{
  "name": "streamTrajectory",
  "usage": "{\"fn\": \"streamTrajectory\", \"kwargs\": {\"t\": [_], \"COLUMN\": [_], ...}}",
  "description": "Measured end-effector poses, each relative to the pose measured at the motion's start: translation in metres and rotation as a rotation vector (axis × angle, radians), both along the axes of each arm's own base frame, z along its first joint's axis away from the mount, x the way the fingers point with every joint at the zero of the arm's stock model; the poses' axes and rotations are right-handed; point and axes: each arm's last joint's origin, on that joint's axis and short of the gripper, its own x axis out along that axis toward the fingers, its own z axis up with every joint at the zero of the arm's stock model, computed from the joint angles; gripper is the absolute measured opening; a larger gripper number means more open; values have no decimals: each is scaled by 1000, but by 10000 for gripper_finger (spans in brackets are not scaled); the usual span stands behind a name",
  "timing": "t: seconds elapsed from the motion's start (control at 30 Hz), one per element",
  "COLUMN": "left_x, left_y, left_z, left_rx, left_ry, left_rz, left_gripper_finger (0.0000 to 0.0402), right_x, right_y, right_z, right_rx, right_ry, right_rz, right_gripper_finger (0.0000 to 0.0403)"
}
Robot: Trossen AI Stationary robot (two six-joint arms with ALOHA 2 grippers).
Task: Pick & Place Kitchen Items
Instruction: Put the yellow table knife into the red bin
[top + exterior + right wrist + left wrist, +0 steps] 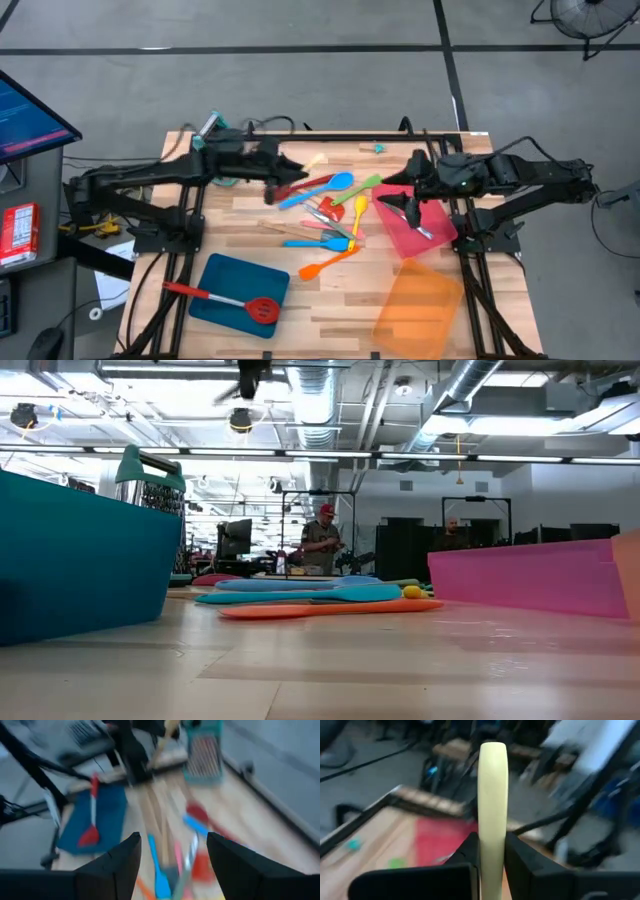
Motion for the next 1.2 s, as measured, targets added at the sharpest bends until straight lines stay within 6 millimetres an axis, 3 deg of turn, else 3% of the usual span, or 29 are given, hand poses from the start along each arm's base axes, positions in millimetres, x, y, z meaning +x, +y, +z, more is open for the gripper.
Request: {"fn": "streamTrajectory", "kwargs": {"t": [0.17, 0.33, 0.43, 0.87, 1.2], "left_x": [-20, -23, -18, 6, 14], "left_y": [-15, -31, -42, -74, -81], "left_z": [31, 43, 45, 33, 28], "left_rx": [-55, -97, -121, -219, -225], "left_ry": [-198, -302, -341, -335, -322], "left_rz": [-69, -151, -202, -364, -388], "left_gripper_finger": [34, 37, 37, 36, 37], "right_x": [11, 29, 46, 105, 131], "right_y": [2, -1, -2, 7, 14], "right_z": [25, 34, 31, 61, 60], "right_rx": [-136, -254, -287, -268, -241], "right_ry": [-252, -379, -392, -395, -362], "right_rz": [38, 29, 65, 308, 415], "right_gripper_finger": [221, 221, 221, 221, 221]}}
